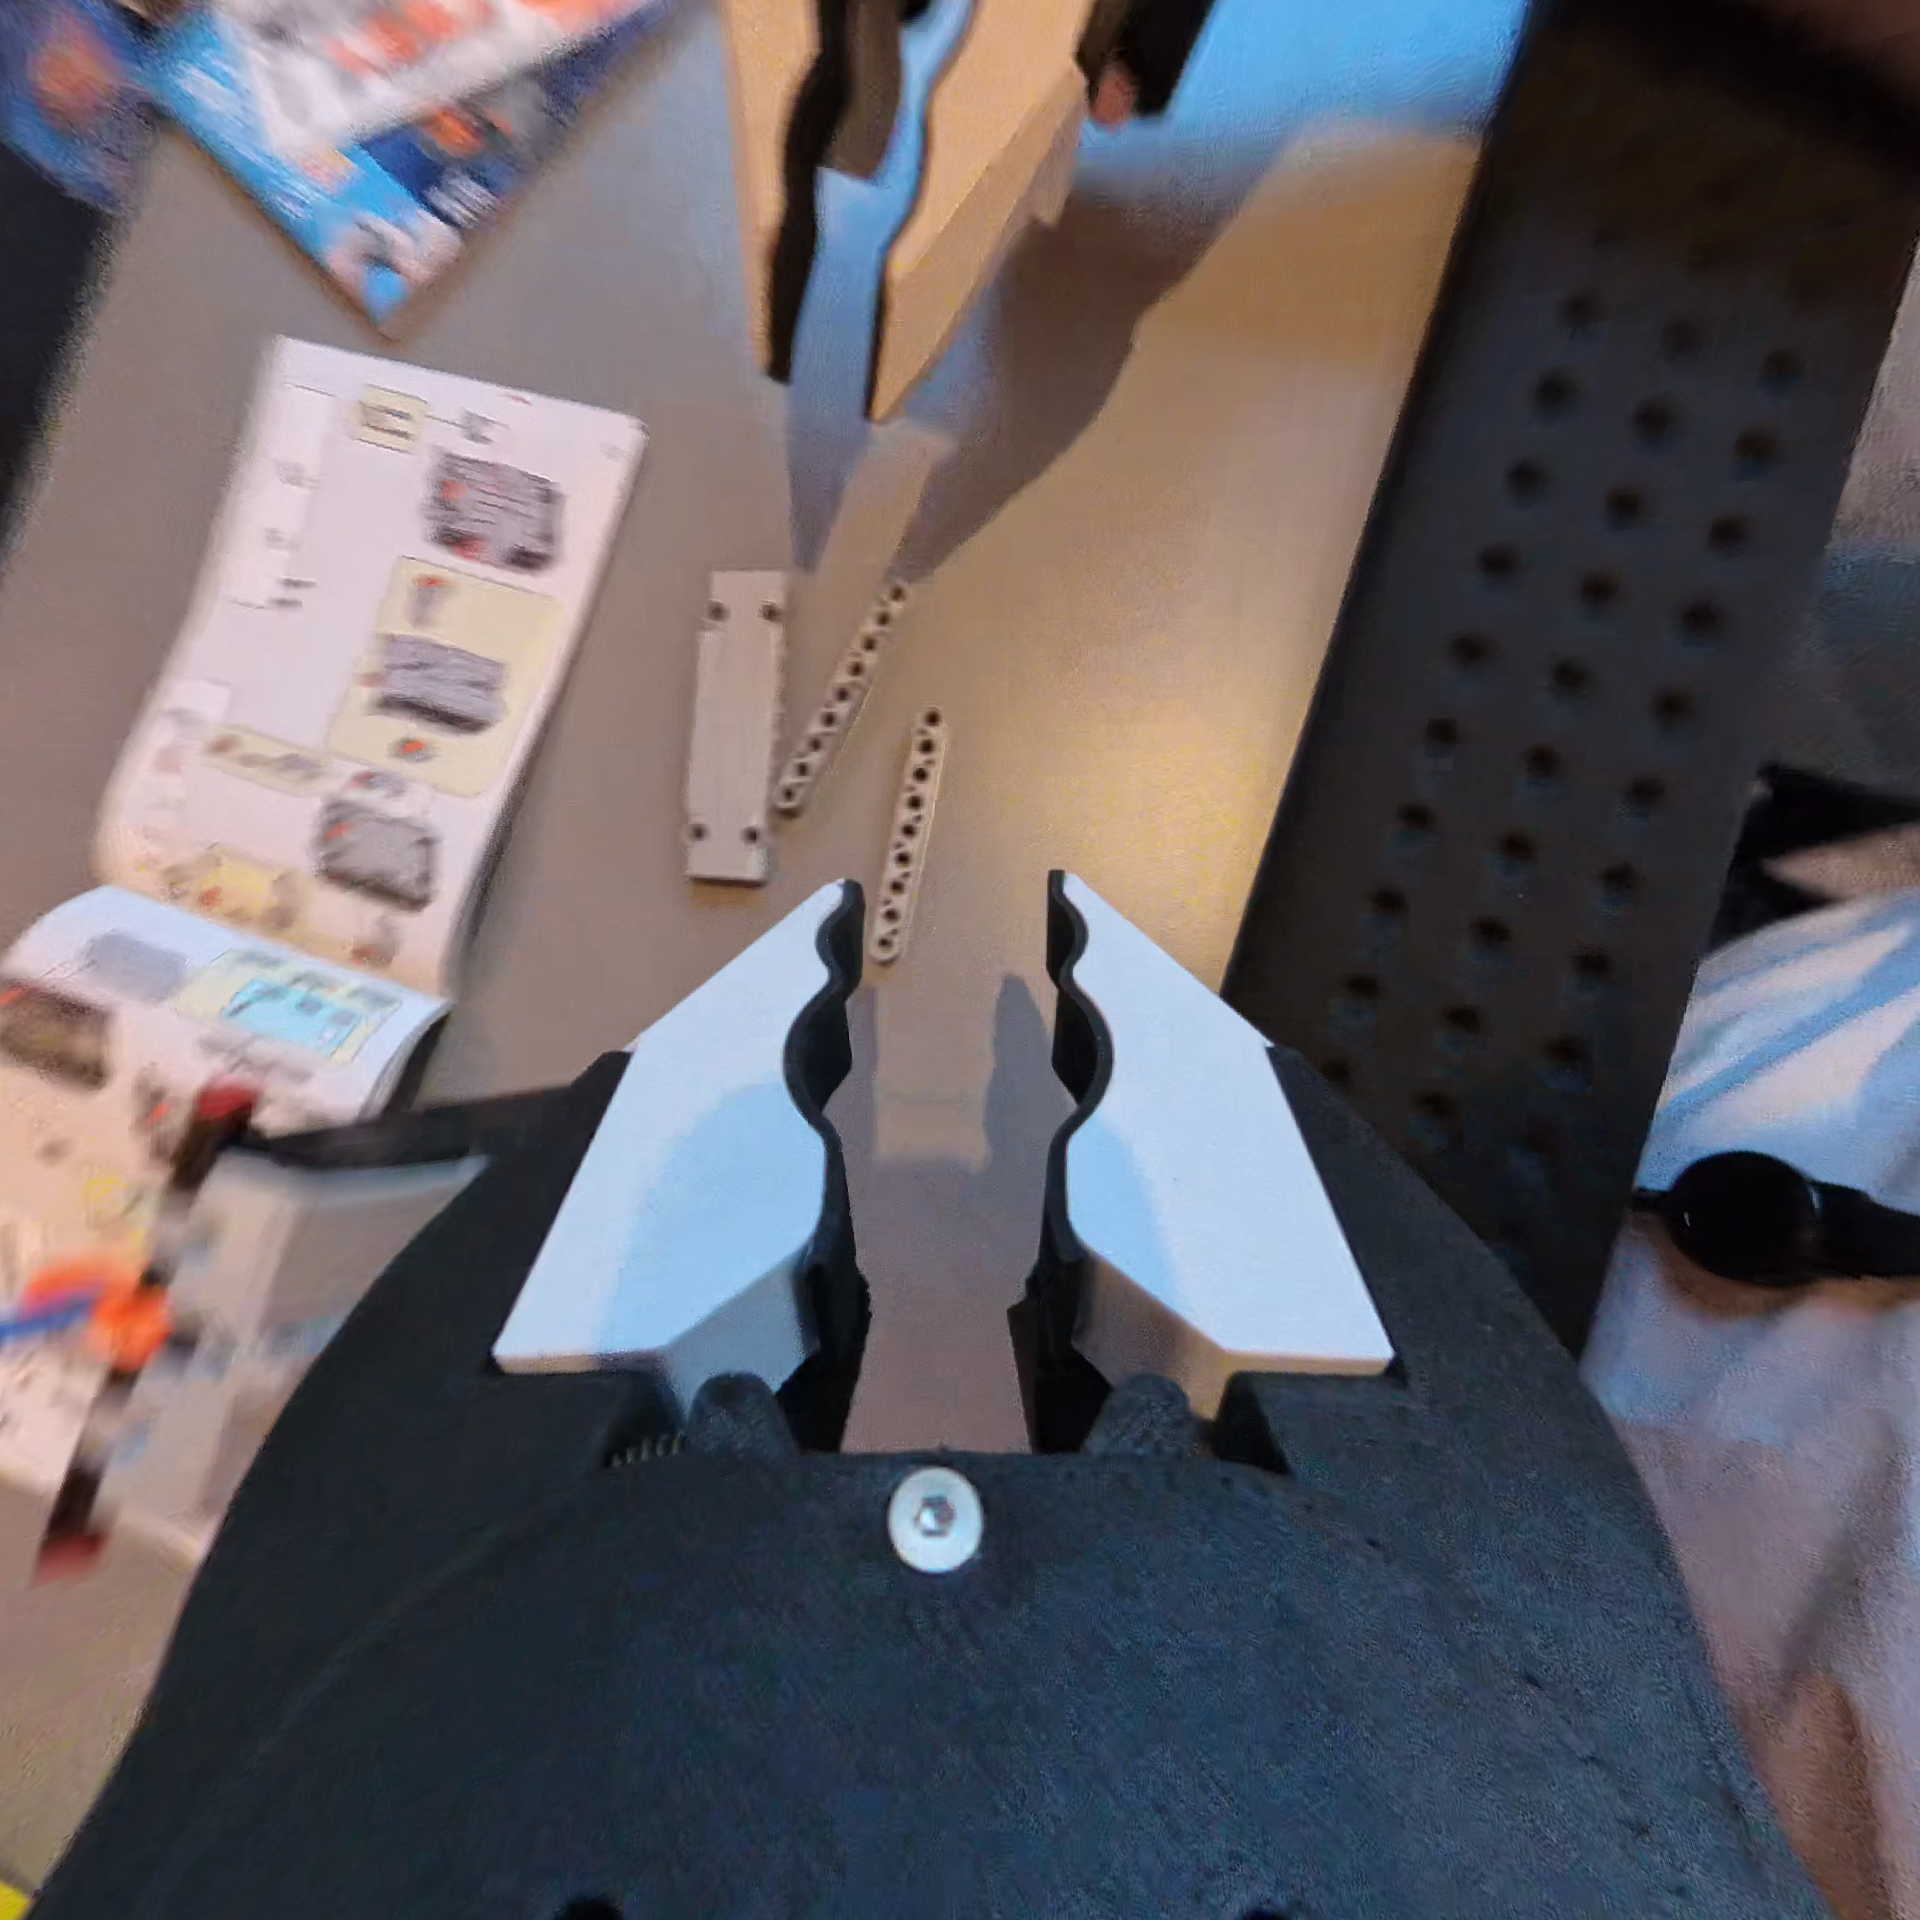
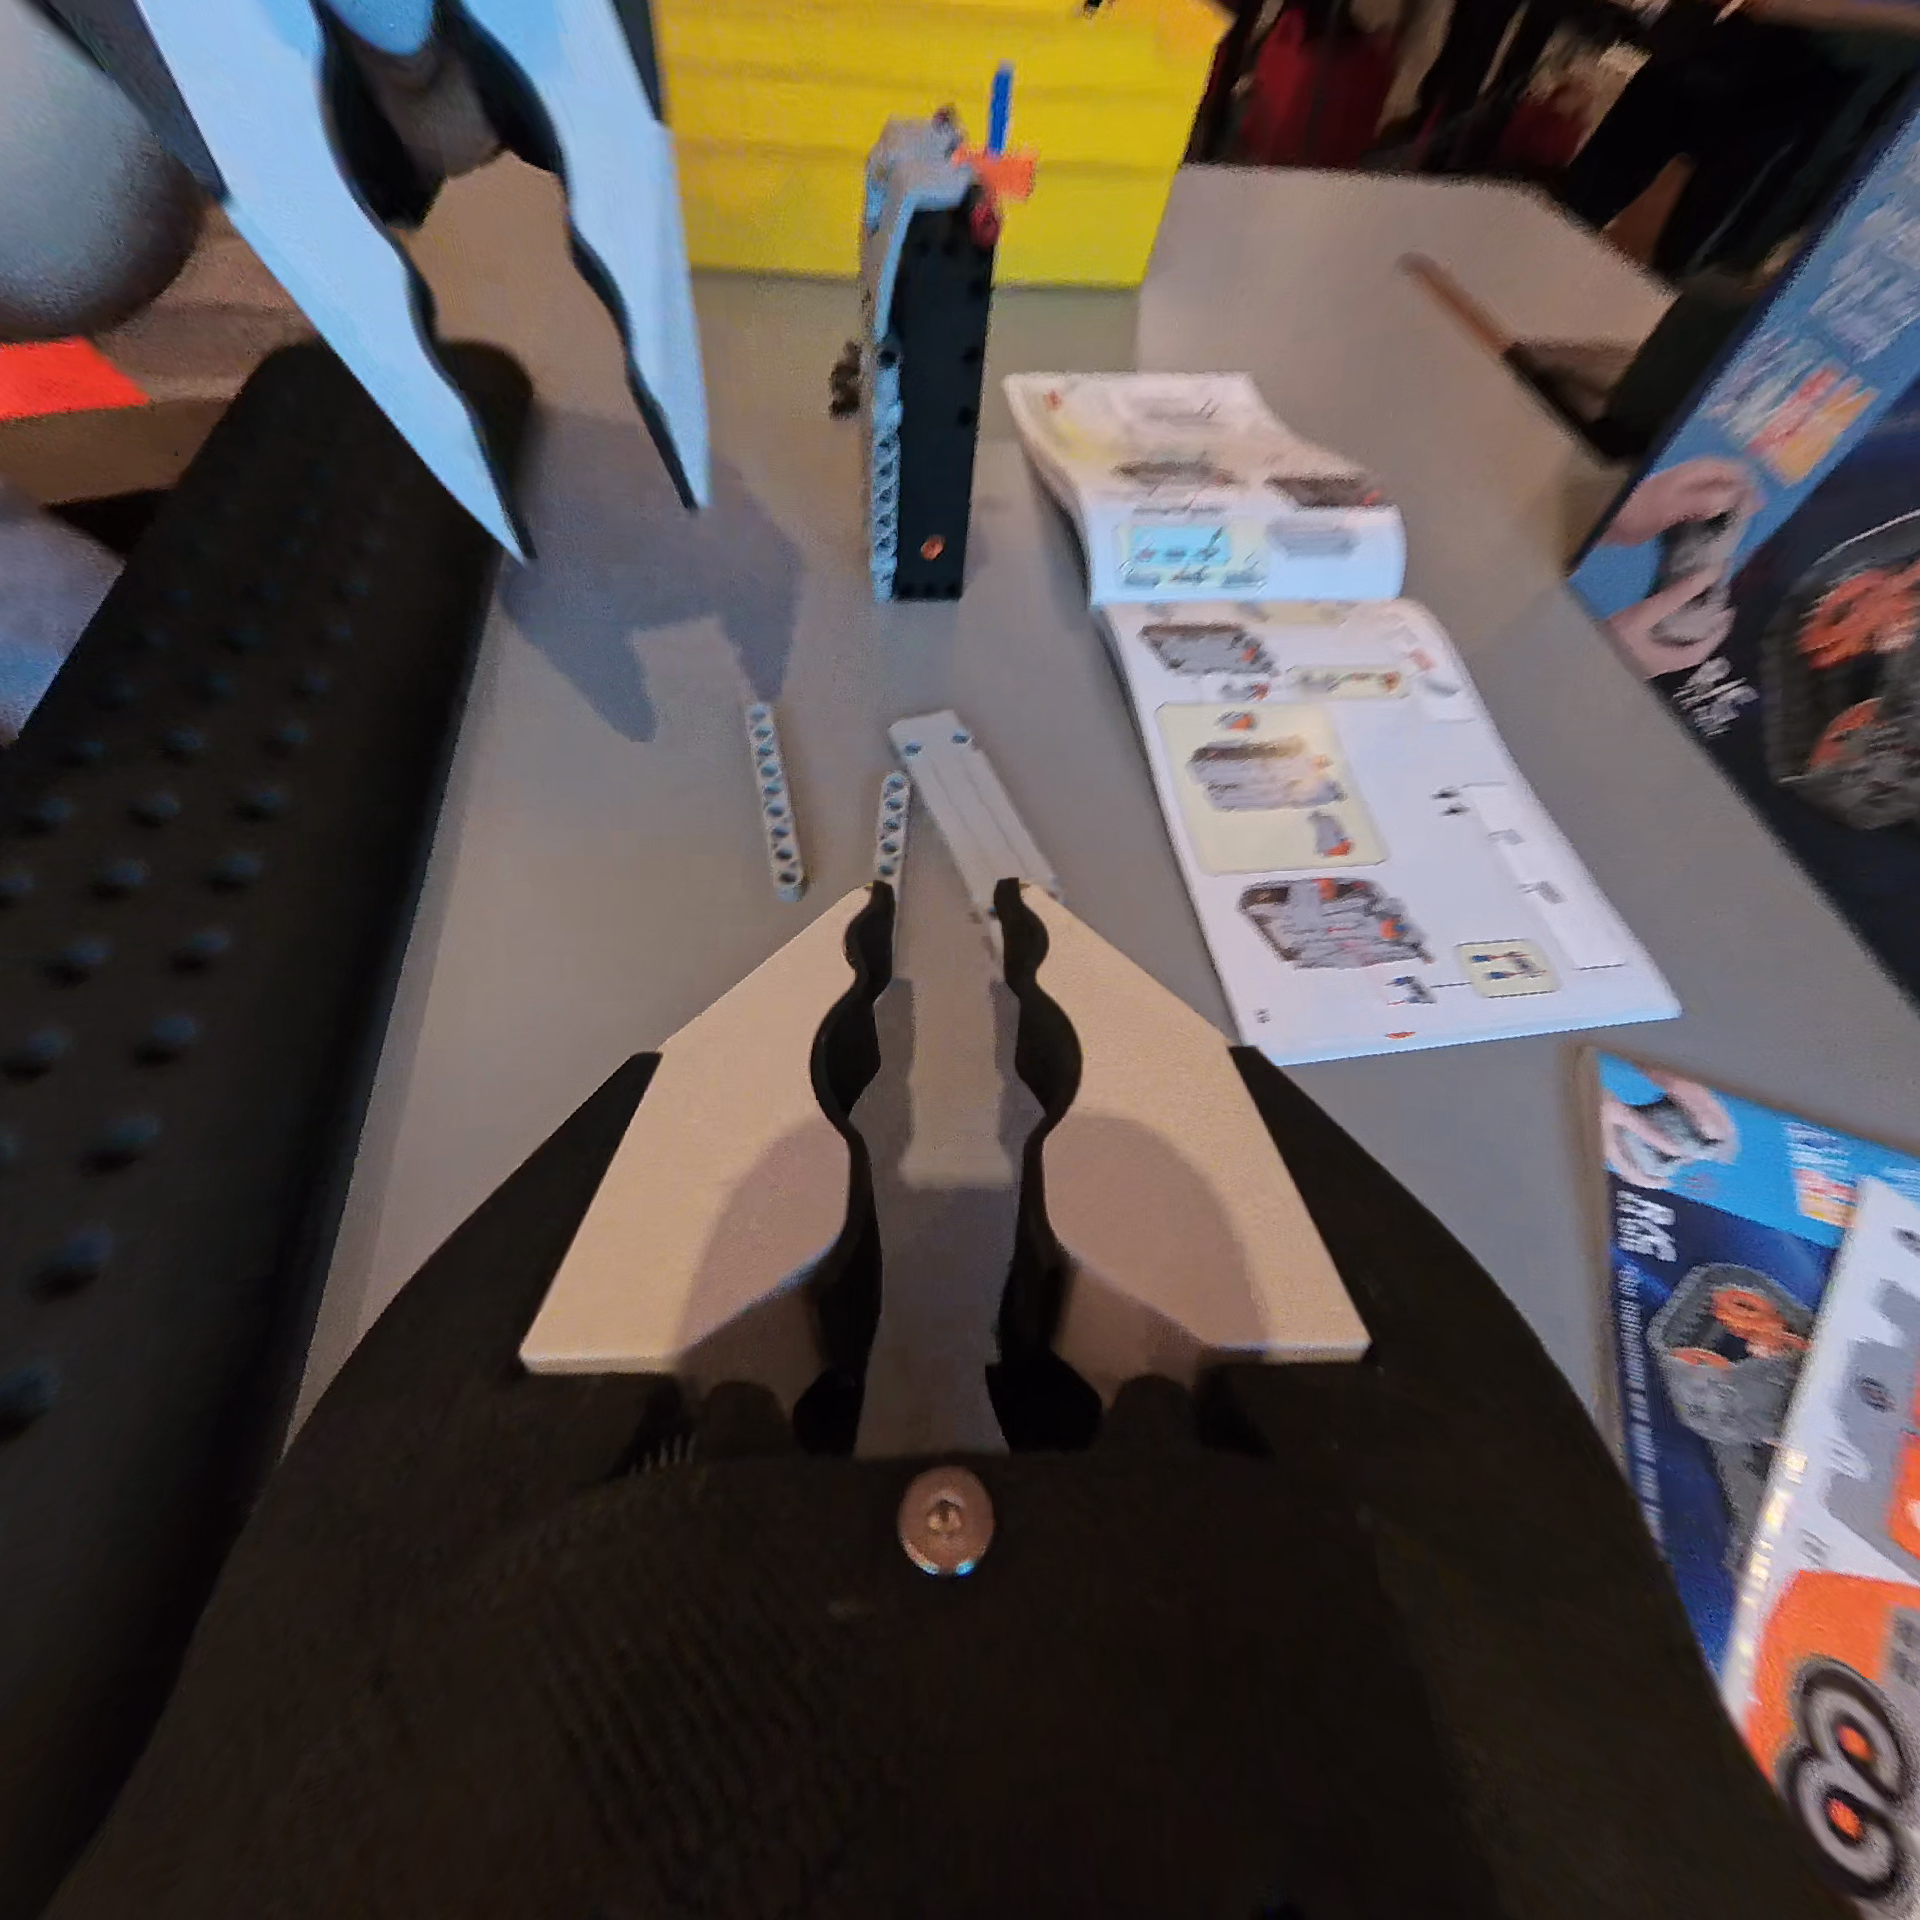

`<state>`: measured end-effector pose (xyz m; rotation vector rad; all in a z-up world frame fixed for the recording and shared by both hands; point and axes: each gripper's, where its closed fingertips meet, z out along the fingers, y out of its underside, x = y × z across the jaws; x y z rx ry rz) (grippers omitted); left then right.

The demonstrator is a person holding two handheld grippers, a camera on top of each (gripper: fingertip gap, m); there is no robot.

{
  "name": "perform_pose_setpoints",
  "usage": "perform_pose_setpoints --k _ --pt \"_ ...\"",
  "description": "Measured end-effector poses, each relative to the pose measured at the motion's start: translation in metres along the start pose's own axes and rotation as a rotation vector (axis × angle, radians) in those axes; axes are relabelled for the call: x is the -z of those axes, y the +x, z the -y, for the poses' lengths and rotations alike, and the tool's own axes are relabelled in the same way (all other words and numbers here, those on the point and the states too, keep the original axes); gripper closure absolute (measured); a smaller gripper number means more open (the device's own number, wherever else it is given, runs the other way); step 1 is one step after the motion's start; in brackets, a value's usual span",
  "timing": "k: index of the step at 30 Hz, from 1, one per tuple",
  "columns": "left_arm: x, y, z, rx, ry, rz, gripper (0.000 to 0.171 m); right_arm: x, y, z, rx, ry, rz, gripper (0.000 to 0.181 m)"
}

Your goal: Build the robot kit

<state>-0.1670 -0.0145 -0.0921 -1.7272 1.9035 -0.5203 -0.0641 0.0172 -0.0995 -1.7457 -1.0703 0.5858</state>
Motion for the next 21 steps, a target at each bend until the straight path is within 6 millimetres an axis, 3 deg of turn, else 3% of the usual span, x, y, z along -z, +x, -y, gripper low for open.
perform_pose_setpoints --k 2,5,7,9,11,15,19,21 --pt "0.035 -0.020 -0.009 0.055 0.154 0.145 0.141 0.007 0.013 0.008 -0.002 0.037 -0.074 0.161" --pt "0.084 -0.062 -0.054 0.145 0.247 0.406 0.145 0.016 0.031 0.010 -0.011 0.047 -0.167 0.161" --pt "0.107 -0.074 -0.081 0.204 0.291 0.475 0.149 0.022 0.044 0.009 -0.029 0.063 -0.222 0.161" --pt "0.128 -0.081 -0.094 0.248 0.357 0.499 0.148 0.030 0.058 0.011 -0.052 0.087 -0.282 0.158" --pt "0.155 -0.092 -0.093 0.246 0.430 0.548 0.148 0.040 0.071 0.023 -0.069 0.142 -0.346 0.150" --pt "0.216 -0.126 -0.079 0.188 0.543 0.686 0.147 0.067 0.085 0.075 -0.034 0.262 -0.484 0.158" --pt "0.266 -0.155 -0.055 0.212 0.659 0.662 0.142 0.084 0.075 0.148 0.080 0.357 -0.529 0.181" --pt "0.284 -0.165 -0.042 0.207 0.678 0.621 0.143 0.092 0.066 0.189 0.142 0.410 -0.553 0.181"
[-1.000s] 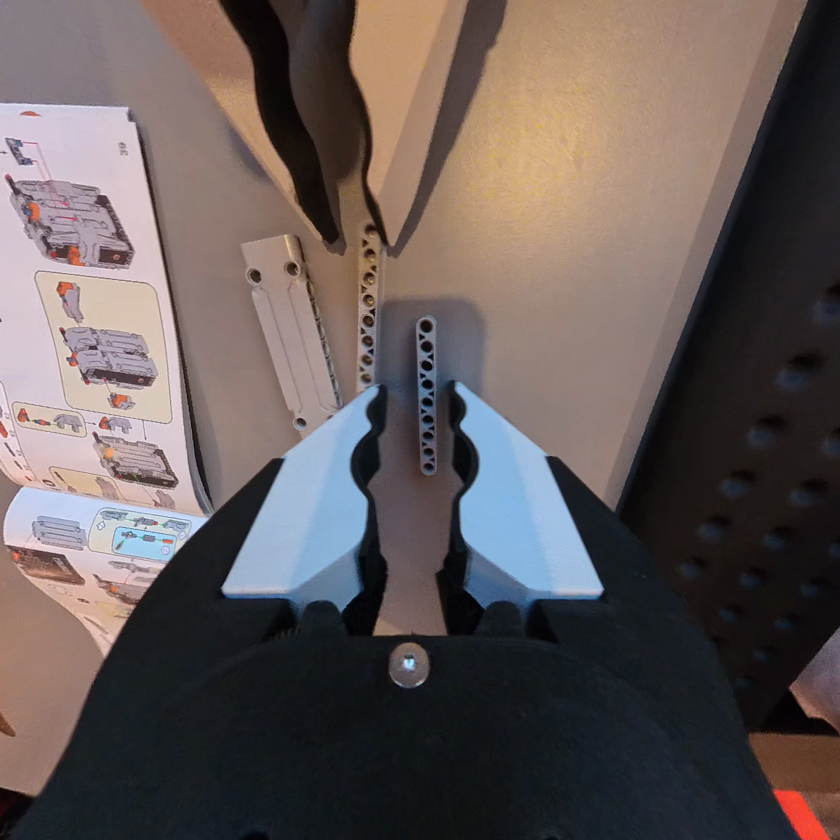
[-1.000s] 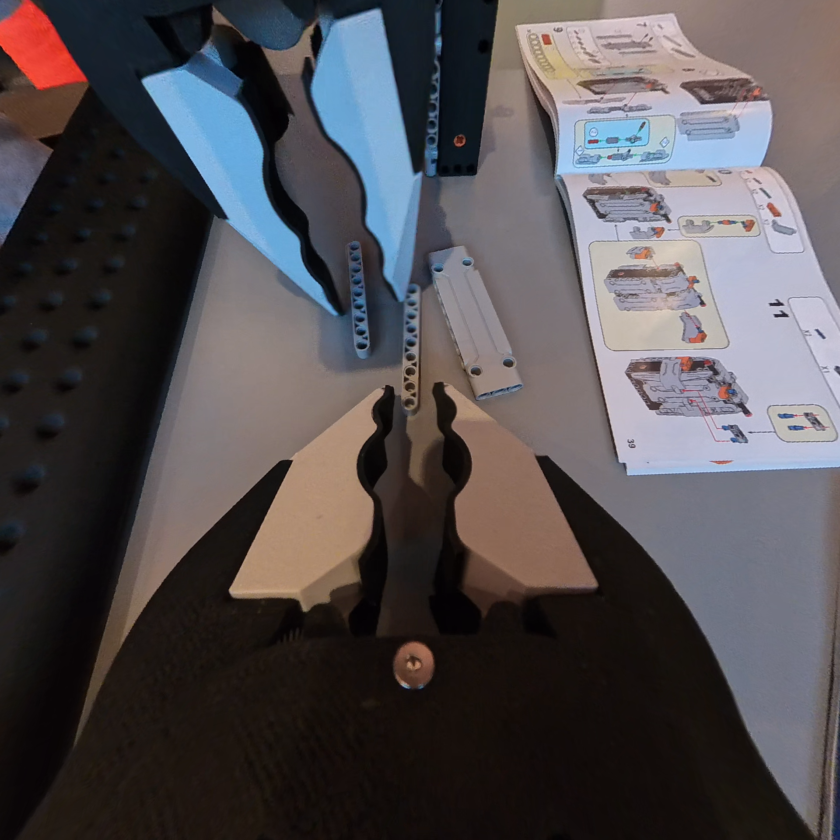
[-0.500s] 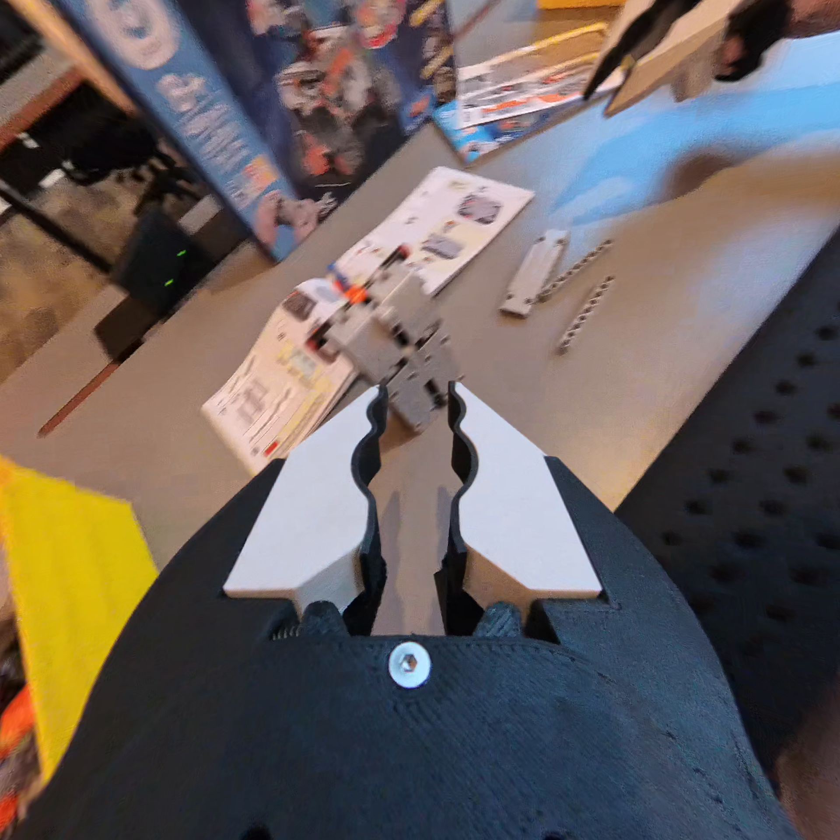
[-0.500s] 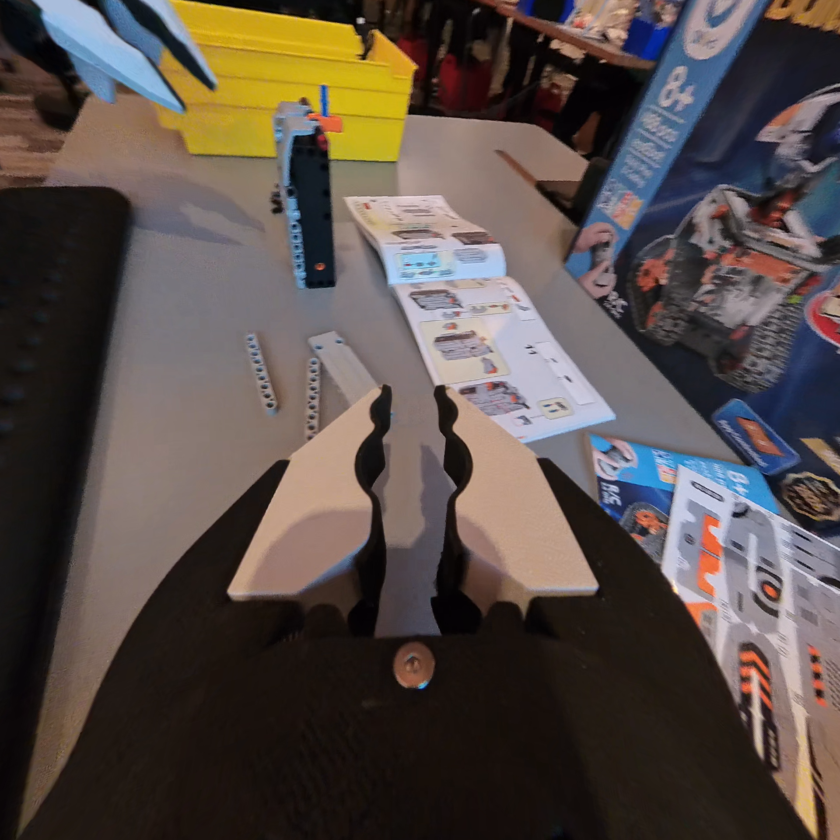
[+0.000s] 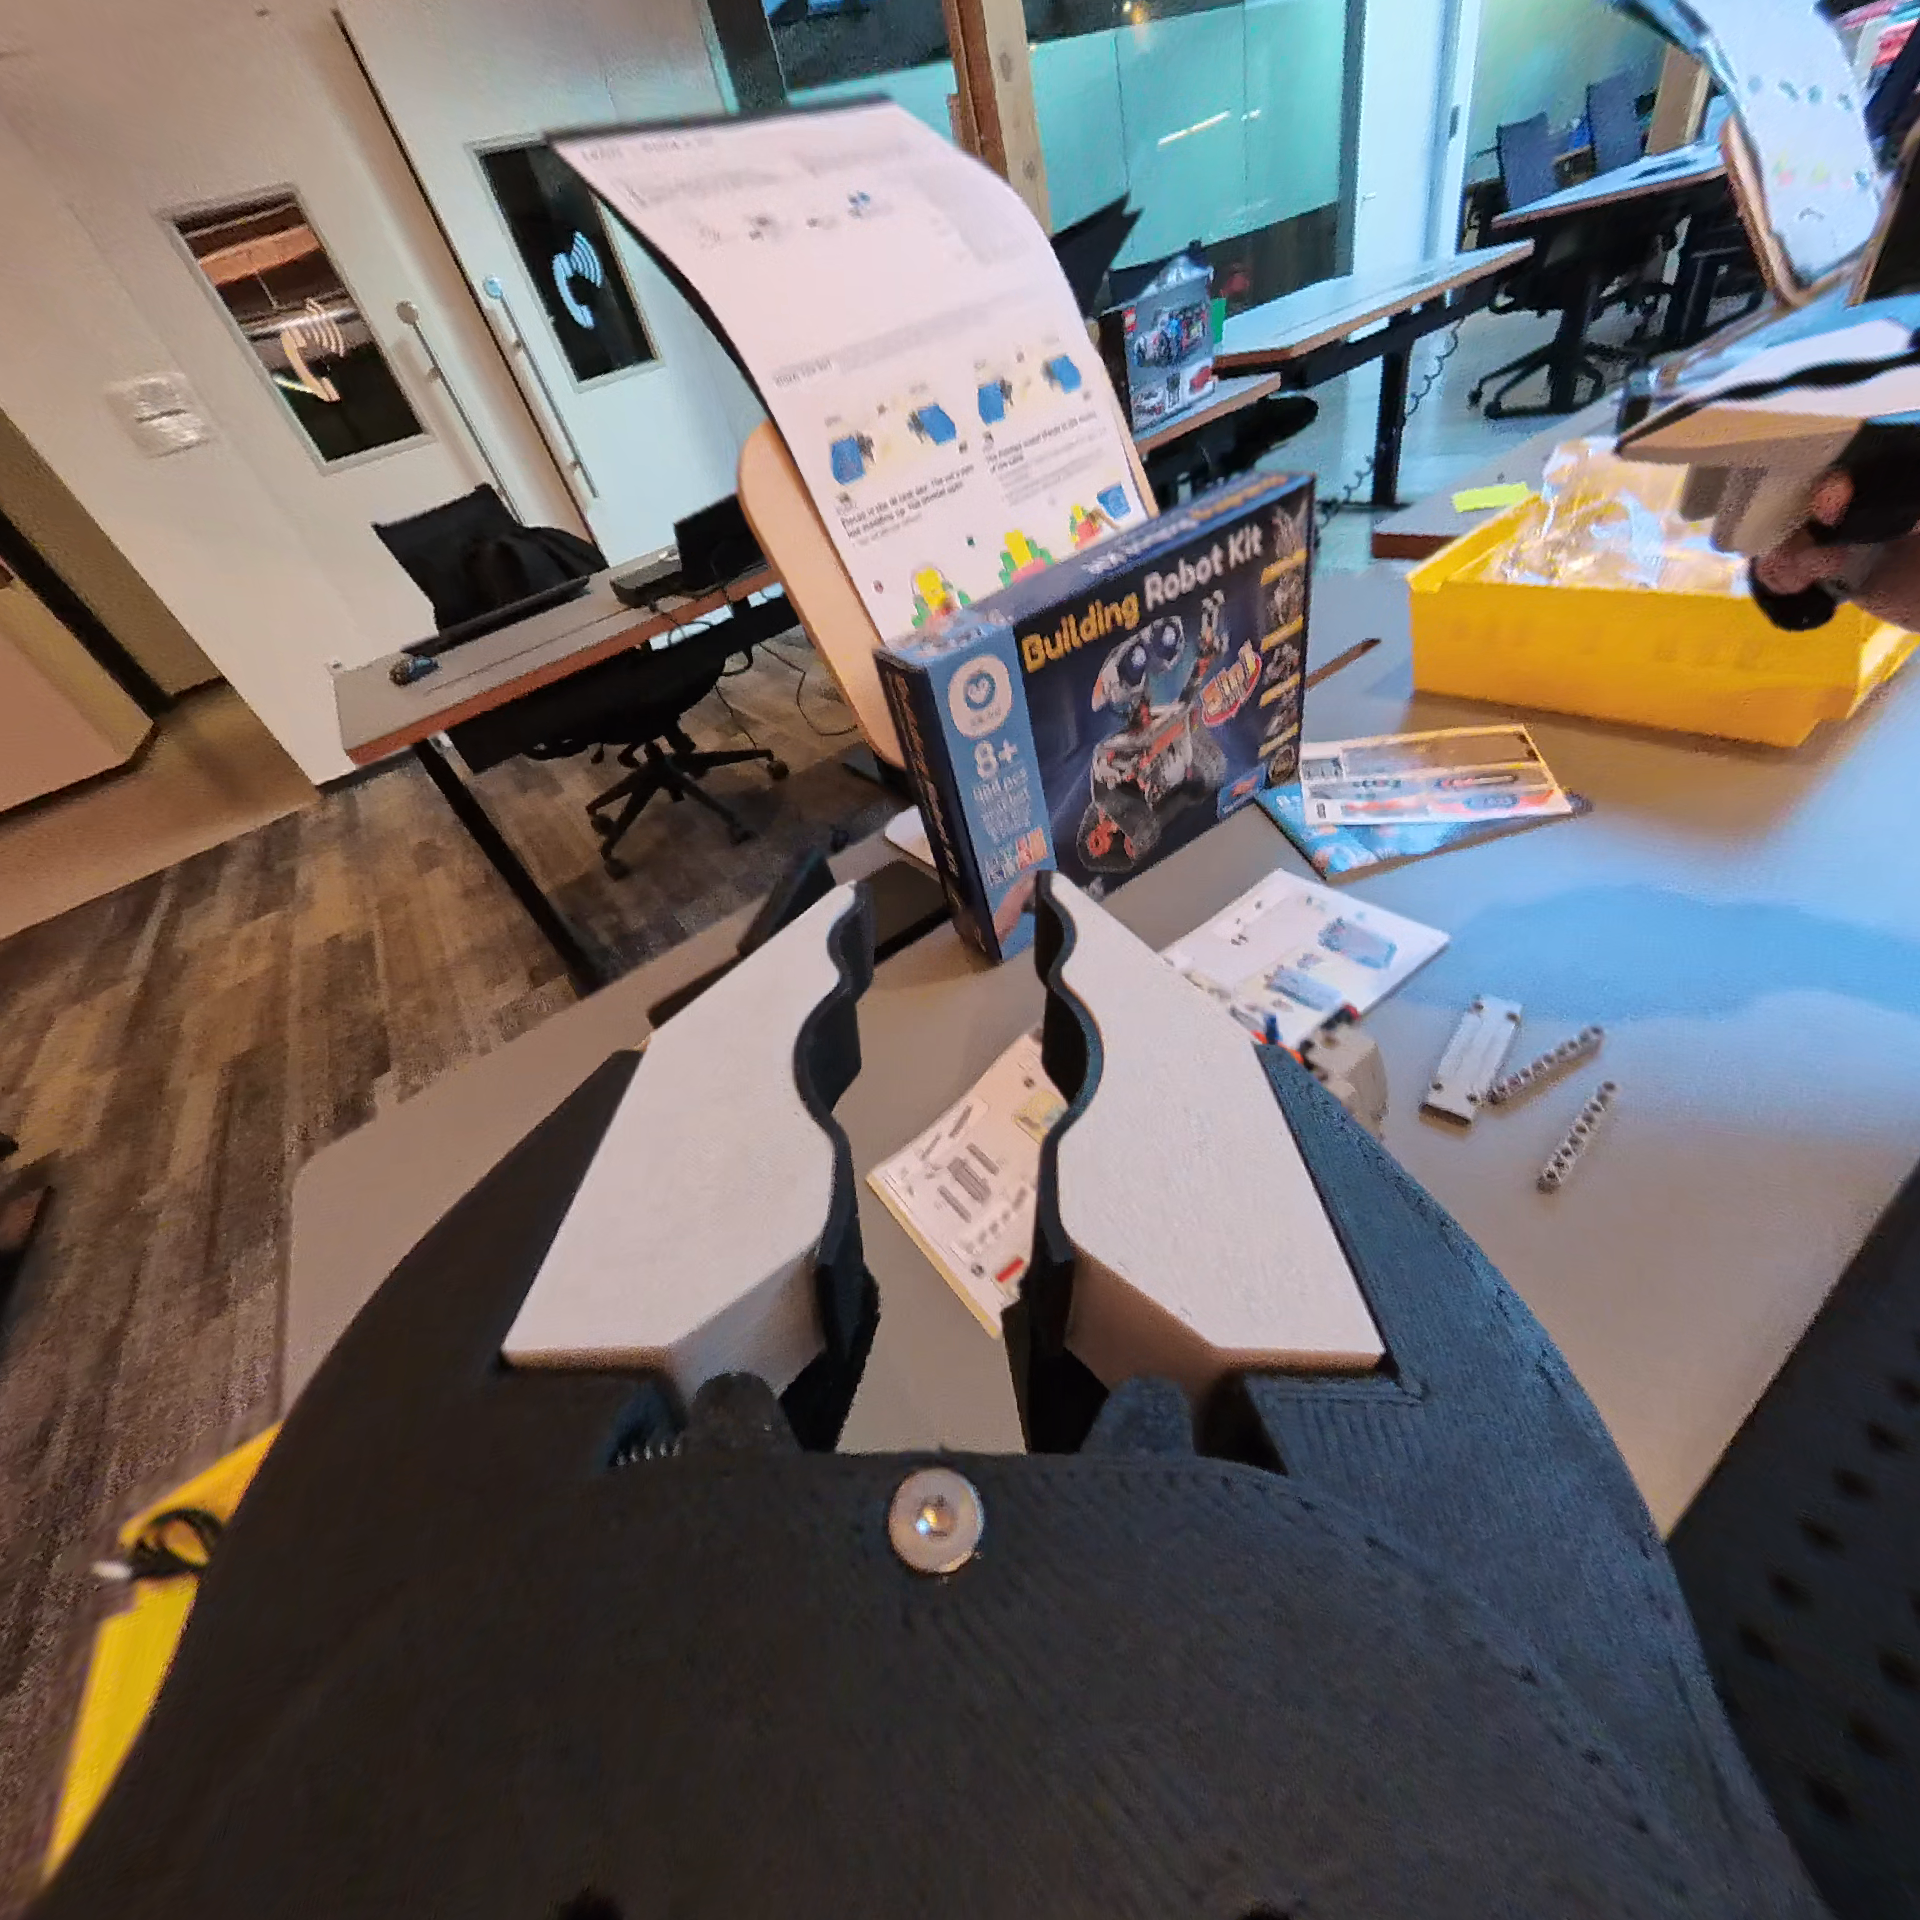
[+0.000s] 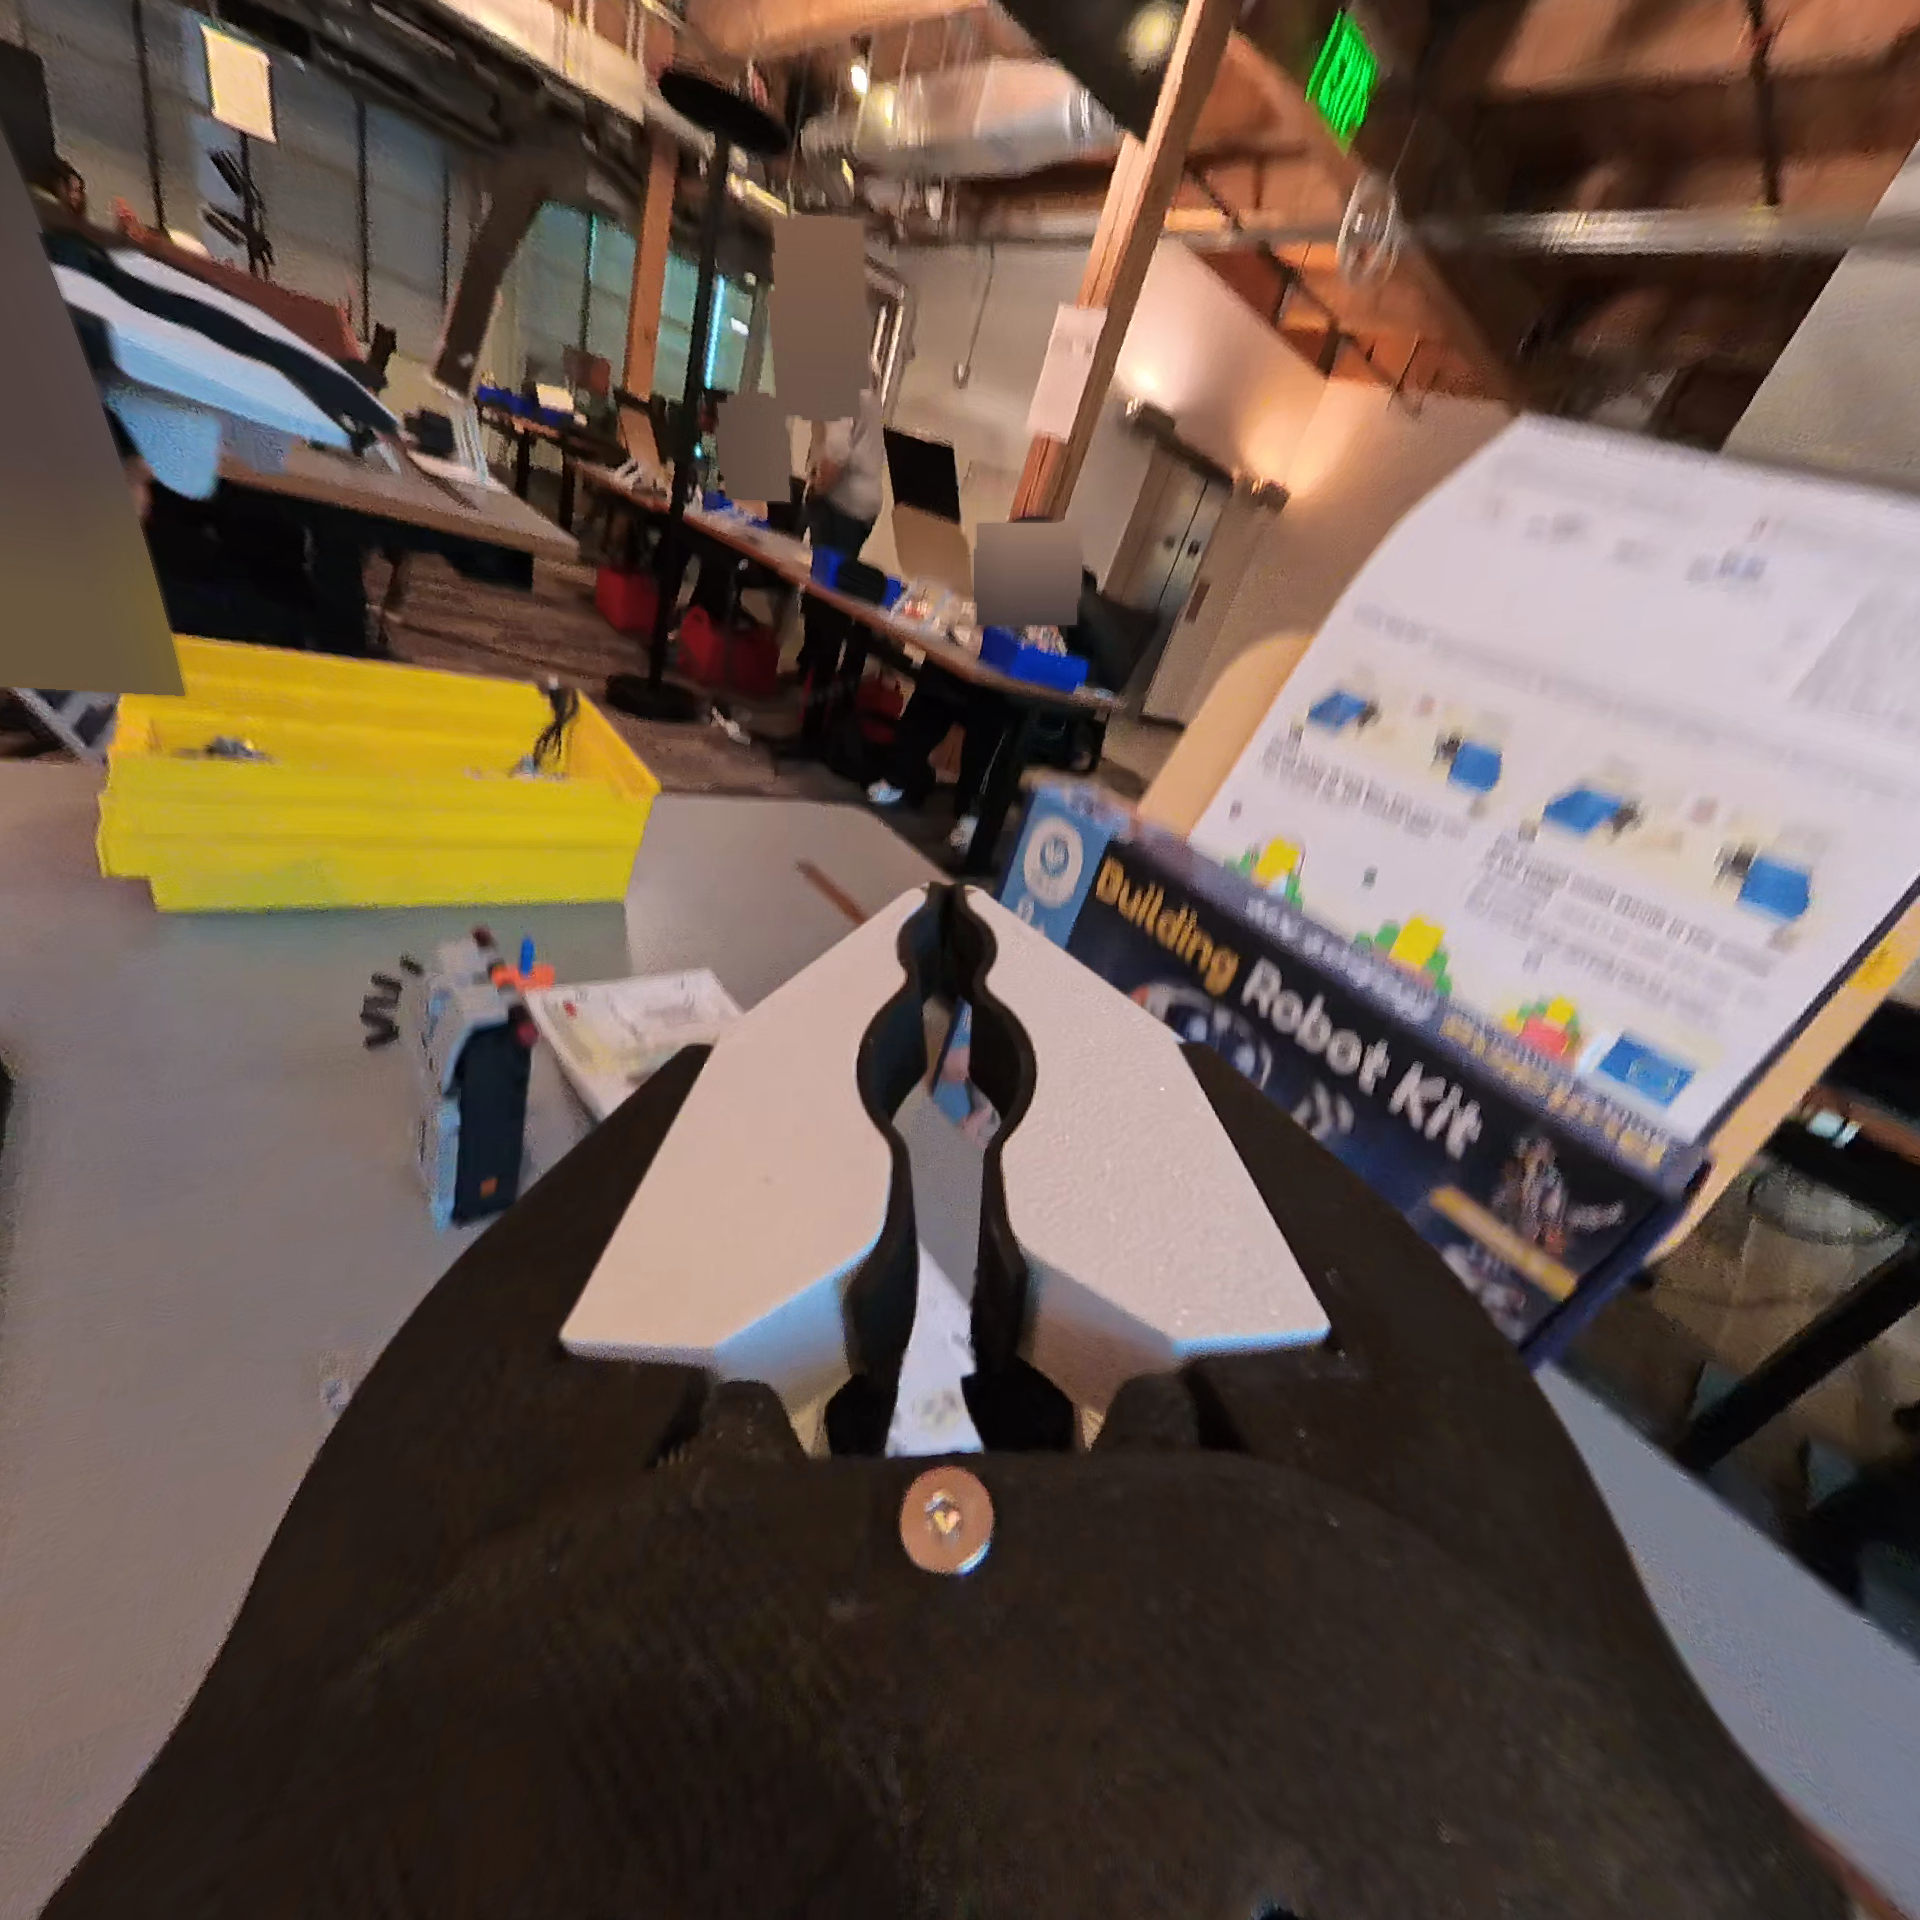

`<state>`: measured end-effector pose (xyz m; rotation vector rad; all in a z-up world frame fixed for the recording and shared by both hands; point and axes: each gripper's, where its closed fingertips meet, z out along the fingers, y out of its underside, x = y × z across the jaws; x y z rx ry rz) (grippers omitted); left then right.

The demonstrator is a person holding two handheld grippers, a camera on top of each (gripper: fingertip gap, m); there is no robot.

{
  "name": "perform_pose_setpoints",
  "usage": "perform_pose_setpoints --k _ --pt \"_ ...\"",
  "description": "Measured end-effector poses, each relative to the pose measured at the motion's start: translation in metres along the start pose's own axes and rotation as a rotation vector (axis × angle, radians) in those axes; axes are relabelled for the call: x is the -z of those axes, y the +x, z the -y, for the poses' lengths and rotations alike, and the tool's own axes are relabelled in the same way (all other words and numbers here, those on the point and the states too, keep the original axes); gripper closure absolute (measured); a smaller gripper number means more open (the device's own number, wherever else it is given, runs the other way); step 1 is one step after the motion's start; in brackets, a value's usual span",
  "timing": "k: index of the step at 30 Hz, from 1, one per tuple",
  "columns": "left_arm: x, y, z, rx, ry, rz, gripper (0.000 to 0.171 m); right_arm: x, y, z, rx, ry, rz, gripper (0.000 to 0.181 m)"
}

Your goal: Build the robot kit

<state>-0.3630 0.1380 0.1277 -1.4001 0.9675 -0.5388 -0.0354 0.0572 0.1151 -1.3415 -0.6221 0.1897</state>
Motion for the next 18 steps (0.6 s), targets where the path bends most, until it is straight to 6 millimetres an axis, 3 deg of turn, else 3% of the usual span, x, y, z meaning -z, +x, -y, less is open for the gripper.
perform_pose_setpoints --k 4,7,11,13,18 --pt "0.000 -0.029 0.026 -0.034 -0.031 0.030 0.144 -0.018 -0.010 0.056 0.051 0.021 -0.017 0.181" --pt "0.007 -0.044 0.020 0.005 -0.096 0.041 0.144 -0.033 -0.016 0.067 0.077 -0.072 -0.034 0.181" --pt "0.028 -0.072 -0.013 0.056 -0.213 0.152 0.149 -0.053 -0.025 0.045 0.095 -0.303 -0.040 0.181" --pt "0.037 -0.086 -0.023 0.083 -0.259 0.210 0.148 -0.061 -0.035 0.023 0.066 -0.438 0.000 0.181" --pt "0.043 -0.099 -0.056 0.106 -0.392 0.196 0.148 -0.075 -0.057 -0.034 0.088 -0.673 0.115 0.178"
